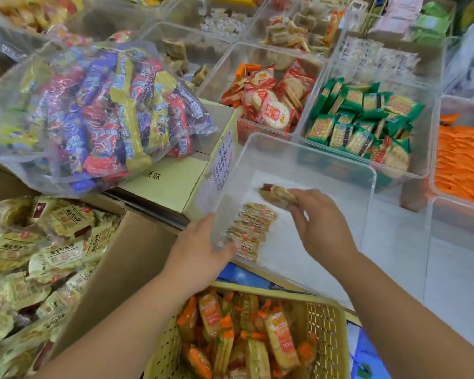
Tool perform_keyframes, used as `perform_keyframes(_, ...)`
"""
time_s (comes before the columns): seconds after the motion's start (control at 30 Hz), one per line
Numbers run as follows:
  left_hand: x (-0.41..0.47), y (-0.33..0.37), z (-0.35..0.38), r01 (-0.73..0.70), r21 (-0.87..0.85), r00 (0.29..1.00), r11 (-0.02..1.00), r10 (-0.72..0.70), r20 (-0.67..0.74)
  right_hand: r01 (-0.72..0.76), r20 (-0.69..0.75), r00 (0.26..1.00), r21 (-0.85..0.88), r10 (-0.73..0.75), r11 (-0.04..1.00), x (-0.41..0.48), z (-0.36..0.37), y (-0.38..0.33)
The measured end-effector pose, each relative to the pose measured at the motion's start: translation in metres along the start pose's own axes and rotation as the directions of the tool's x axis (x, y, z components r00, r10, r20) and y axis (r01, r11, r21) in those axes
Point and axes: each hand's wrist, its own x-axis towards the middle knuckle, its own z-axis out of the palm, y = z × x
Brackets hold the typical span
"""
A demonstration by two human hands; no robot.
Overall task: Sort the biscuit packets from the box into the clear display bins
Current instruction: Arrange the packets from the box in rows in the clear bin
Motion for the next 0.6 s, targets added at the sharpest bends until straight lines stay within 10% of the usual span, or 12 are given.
perform_keyframes(0.27,0.002,-0.016,0.023,-0.007,0.189,0.999,0.982,-0.002,0.043,-0.129,0.297,0.937,-0.195,0.184,0.972,0.065,0.060,0.030)
perform_keyframes(0.6,0.003,-0.020,0.024,-0.053,0.242,0.998,0.969,0.048,0.028,-0.496,0.607,0.736,0.181,0.301,0.849,0.069,0.096,0.022)
